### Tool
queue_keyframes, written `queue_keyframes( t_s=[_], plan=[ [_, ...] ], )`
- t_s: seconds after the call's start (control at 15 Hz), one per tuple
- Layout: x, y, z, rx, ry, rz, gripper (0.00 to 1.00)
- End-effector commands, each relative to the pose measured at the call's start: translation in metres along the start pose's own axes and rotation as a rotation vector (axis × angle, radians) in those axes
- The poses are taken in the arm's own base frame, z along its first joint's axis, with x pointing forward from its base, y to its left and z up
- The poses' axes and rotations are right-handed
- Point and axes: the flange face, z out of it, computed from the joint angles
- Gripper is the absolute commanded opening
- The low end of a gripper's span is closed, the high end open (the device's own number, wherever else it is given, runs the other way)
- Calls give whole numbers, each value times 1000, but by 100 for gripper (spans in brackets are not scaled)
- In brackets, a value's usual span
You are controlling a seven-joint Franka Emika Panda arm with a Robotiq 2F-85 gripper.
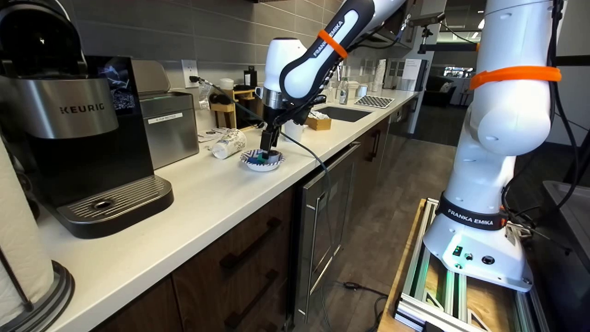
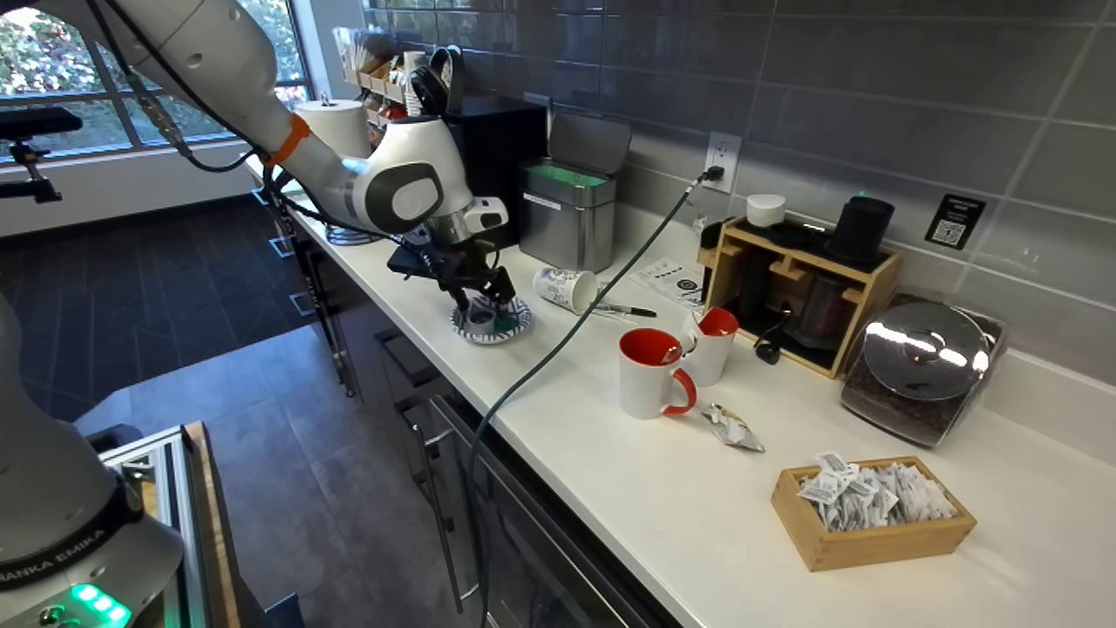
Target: Put the coffee pod in the coffeemaker.
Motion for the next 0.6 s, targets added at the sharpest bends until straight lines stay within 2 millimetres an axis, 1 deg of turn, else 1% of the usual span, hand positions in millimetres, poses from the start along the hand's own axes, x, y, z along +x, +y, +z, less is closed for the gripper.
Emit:
queue_keyframes(
  t_s=[0.0, 0.33, 0.4, 0.47, 0.53],
  plan=[
    [0, 5, -6, 4, -8, 16, 100],
    [-2, 14, -2, 15, -27, 41, 93],
    [-3, 16, -2, 17, -32, 47, 87],
    [-3, 17, -1, 20, -33, 52, 85],
    [-3, 18, -1, 22, -35, 58, 76]
  ],
)
